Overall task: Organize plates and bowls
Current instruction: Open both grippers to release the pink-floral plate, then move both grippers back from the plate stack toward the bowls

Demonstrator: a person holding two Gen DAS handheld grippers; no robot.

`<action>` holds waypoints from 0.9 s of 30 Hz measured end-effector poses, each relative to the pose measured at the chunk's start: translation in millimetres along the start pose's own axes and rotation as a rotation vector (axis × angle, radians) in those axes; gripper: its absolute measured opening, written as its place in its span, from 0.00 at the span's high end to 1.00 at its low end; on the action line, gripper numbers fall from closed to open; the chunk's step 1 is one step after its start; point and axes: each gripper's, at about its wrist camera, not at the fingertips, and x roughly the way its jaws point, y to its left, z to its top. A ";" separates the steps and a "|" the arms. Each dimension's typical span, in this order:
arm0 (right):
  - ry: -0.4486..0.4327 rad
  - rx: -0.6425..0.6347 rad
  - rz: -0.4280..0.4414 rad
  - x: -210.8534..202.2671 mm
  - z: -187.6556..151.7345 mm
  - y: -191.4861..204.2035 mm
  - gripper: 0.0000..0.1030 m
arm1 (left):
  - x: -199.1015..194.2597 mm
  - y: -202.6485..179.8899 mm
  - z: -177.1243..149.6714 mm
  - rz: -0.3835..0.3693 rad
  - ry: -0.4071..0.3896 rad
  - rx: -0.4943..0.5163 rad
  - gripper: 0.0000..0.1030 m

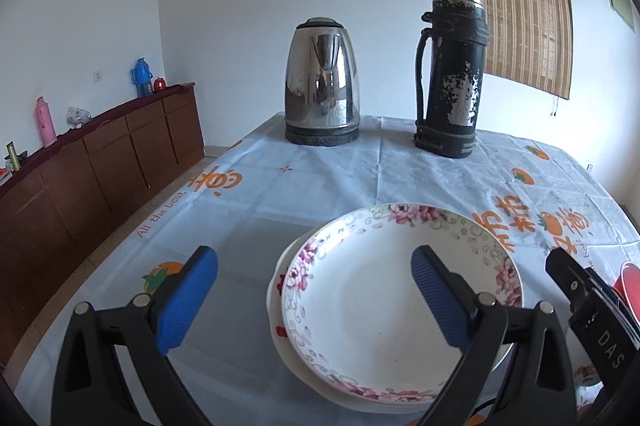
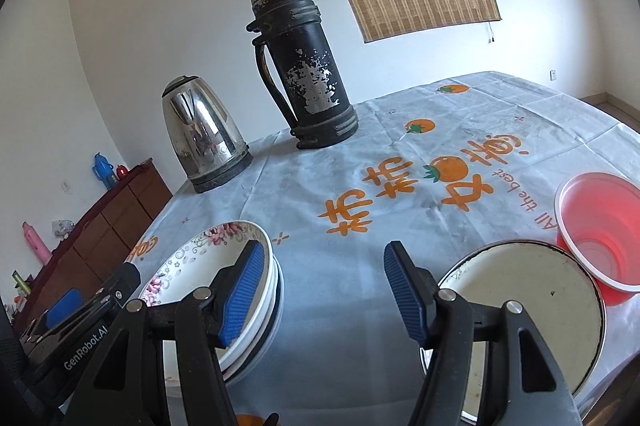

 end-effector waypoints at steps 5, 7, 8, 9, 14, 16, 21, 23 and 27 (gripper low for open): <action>0.004 -0.018 -0.003 -1.8 -3.3 1.9 0.37 | -7.7 0.0 -6.5 0.008 -0.015 0.014 0.04; 0.000 -0.025 -0.001 -4.1 -5.2 2.7 0.37 | -11.7 0.2 -9.8 0.011 -0.027 0.021 0.04; 0.000 -0.032 -0.002 -5.1 -6.3 3.8 0.37 | -13.5 0.3 -11.4 0.011 -0.031 0.025 0.04; -0.001 -0.039 -0.004 -6.2 -7.1 4.6 0.37 | -15.2 0.6 -13.3 0.014 -0.035 0.027 0.04; -0.003 -0.058 -0.008 -10.2 -10.2 7.2 0.37 | -20.4 5.7 -20.1 0.020 -0.035 0.014 0.04; -0.003 -0.076 -0.009 -12.9 -11.7 9.4 0.37 | -22.4 7.8 -21.7 0.007 -0.028 -0.001 0.04; -0.029 -0.132 -0.033 -26.9 -17.1 16.2 0.37 | -26.4 9.2 -27.1 -0.048 -0.002 -0.017 0.04; -0.029 -0.143 -0.033 -31.0 -18.6 16.8 0.37 | -27.3 10.9 -29.3 -0.077 0.022 -0.037 0.04; -0.026 -0.152 -0.028 -38.0 -22.3 16.9 0.37 | -29.8 14.0 -34.7 -0.092 0.045 -0.072 0.04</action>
